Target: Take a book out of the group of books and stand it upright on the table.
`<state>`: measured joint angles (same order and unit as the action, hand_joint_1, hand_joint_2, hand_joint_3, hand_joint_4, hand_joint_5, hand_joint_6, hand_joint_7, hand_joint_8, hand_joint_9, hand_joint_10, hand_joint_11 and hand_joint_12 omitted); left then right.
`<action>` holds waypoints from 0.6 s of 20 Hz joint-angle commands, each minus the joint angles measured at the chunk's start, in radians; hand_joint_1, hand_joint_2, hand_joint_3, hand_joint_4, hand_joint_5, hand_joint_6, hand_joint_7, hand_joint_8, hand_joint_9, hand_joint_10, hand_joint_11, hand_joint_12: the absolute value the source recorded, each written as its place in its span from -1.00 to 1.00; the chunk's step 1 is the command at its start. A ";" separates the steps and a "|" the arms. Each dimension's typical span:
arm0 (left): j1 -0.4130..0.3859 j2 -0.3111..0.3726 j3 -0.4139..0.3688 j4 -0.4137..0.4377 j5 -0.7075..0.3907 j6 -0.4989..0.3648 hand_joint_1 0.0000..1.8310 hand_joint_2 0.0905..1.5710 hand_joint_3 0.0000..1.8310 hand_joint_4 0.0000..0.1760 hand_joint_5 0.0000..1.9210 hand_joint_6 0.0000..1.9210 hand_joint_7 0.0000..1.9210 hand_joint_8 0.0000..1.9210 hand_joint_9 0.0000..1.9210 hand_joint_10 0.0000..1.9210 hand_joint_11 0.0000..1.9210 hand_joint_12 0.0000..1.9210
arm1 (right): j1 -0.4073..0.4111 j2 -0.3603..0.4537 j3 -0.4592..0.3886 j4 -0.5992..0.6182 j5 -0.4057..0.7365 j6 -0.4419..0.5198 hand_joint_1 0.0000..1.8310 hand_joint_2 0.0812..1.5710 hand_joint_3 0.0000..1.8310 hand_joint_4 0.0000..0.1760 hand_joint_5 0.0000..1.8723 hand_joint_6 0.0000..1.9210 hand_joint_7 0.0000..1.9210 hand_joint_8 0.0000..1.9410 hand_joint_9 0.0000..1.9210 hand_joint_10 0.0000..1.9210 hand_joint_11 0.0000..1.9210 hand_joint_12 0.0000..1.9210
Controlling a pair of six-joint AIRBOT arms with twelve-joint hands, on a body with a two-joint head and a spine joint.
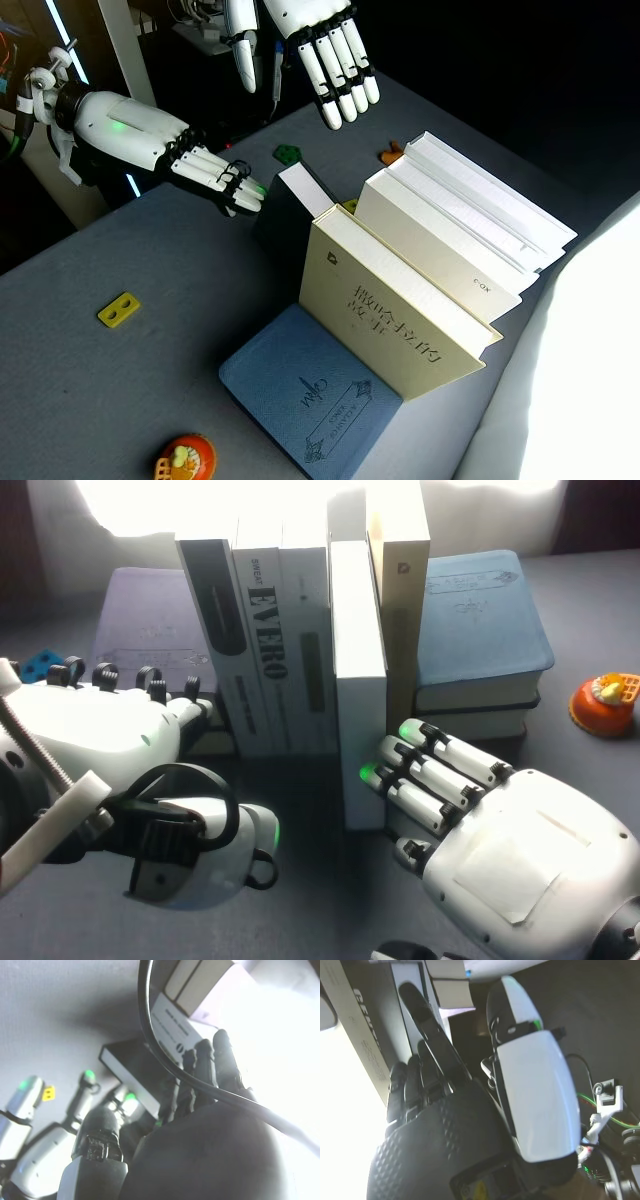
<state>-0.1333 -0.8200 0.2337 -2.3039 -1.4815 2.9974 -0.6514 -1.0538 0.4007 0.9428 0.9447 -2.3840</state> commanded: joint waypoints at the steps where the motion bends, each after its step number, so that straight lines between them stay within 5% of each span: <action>1: -0.010 0.000 -0.004 0.084 0.008 0.002 -1.00 0.66 -1.00 -0.74 -0.98 -0.99 -0.98 -0.99 -1.00 -1.00 -1.00 -1.00 | -0.005 0.002 -0.006 -0.072 0.069 -0.002 -0.96 0.56 -1.00 -1.00 -0.25 -0.79 -0.93 -0.99 -1.00 -1.00 -1.00 -1.00; 12: -0.013 0.000 -0.004 0.084 0.008 0.002 -1.00 0.66 -1.00 -0.74 -0.99 -1.00 -1.00 -1.00 -1.00 -1.00 -1.00 -1.00 | -0.013 0.110 -0.146 -0.100 0.055 -0.035 -0.99 0.57 -1.00 -1.00 -0.26 -0.82 -0.93 -1.00 -1.00 -1.00 -1.00 -1.00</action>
<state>-0.1333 -0.8200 0.2337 -2.3043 -1.4837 2.9974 -0.6724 -0.9371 0.2584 0.9333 0.9379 -2.4172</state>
